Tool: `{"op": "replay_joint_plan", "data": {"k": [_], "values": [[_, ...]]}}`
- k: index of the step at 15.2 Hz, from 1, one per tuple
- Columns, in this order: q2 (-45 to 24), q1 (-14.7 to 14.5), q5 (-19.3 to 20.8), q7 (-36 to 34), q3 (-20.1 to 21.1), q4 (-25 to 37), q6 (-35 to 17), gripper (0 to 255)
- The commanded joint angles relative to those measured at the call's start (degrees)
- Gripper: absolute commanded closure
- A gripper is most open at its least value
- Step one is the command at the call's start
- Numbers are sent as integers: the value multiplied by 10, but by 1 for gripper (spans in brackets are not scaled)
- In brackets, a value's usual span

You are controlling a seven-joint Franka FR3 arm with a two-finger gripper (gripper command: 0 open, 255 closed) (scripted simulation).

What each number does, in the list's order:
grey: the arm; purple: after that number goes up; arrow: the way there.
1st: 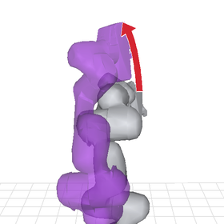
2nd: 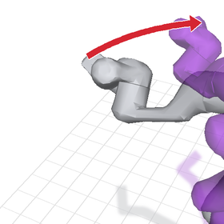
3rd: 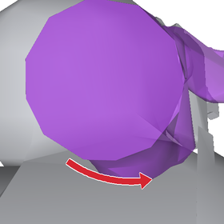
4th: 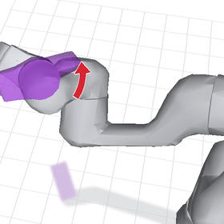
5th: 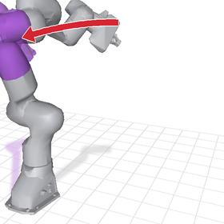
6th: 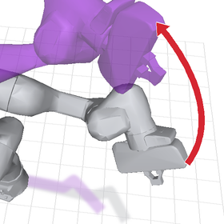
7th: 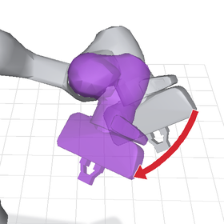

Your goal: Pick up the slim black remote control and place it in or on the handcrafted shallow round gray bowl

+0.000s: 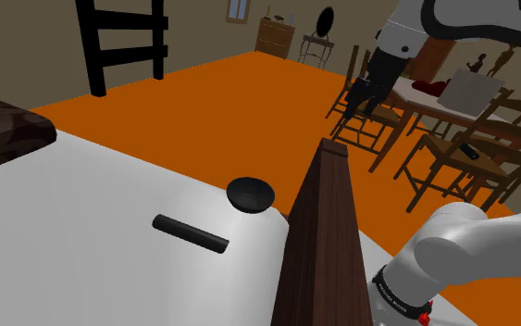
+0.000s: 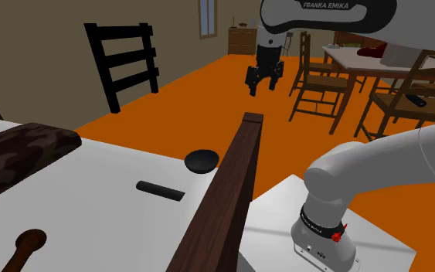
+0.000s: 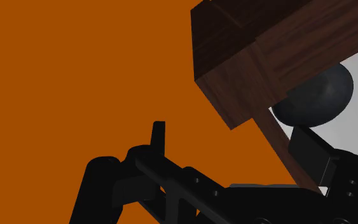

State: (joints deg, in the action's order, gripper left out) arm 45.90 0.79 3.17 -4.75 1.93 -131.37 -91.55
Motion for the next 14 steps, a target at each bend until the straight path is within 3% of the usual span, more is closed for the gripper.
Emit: {"op": "replay_joint_plan", "data": {"k": [1, 14], "values": [[0, 0, 0, 0, 0, 0, 0, 0], [-136, -73, -67, -15, 79, -45, -155, 0]]}}
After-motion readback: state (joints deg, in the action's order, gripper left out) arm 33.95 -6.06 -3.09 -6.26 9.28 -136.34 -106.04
